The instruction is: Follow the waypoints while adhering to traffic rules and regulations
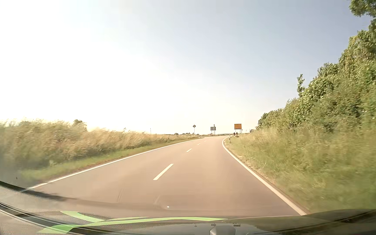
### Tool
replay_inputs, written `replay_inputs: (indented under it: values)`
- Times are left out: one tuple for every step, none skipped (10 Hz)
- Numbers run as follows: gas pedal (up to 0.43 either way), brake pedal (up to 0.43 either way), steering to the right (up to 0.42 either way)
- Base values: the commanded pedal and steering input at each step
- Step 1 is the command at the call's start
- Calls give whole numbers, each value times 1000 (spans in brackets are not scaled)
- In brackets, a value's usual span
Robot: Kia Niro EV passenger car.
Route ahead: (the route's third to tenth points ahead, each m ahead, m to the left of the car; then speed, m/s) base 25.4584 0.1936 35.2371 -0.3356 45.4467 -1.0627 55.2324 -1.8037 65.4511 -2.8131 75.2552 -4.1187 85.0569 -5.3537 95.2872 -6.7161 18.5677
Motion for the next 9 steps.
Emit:
replay_inputs:
  values:
    - [248,0,10]
    - [240,0,10]
    - [169,0,9]
    - [157,0,7]
    - [138,0,7]
    - [138,0,7]
    - [138,0,7]
    - [118,0,7]
    - [87,0,7]
